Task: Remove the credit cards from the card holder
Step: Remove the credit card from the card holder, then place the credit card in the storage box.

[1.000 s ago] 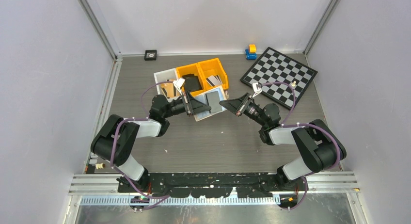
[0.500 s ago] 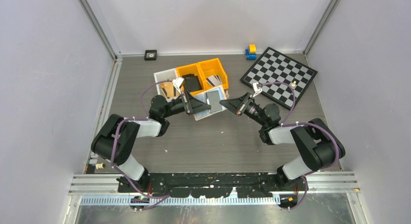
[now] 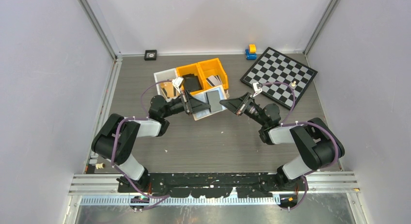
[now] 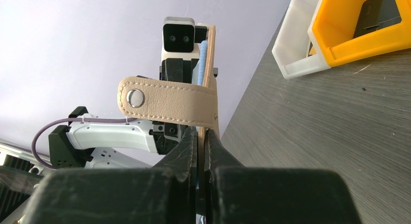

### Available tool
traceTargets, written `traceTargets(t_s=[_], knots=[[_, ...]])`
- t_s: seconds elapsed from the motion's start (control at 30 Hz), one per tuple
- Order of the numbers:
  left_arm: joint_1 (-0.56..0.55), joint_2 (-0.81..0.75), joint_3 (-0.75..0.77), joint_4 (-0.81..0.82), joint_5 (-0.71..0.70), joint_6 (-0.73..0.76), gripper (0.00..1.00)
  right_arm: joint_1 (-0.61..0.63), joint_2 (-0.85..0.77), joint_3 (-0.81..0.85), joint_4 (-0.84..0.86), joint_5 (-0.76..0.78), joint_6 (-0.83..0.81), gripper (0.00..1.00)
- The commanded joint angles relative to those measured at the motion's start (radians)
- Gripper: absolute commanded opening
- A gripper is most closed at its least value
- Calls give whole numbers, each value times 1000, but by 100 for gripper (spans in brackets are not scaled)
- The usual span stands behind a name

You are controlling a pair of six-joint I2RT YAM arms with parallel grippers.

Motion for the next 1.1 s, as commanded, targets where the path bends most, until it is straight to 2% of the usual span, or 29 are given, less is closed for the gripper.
traceTargets(t_s=[0.0, 0.2, 0.5, 0.7, 1.07], knots=[[13, -7, -1, 95, 7, -3, 6, -11, 10, 28, 60, -7, 7, 1], [21, -13, -8, 98, 4, -3, 0, -20, 18, 26, 60, -4, 15, 1], [23, -13, -8, 63, 1, 6, 0, -29, 12, 19, 60, 2, 16, 3], [49, -20, -18, -13, -15, 27, 0, -76, -57, -50, 51, 77, -1, 3], [85, -25, -22, -107, -26, 51, 0, -108, -118, -72, -137, 157, -68, 0]])
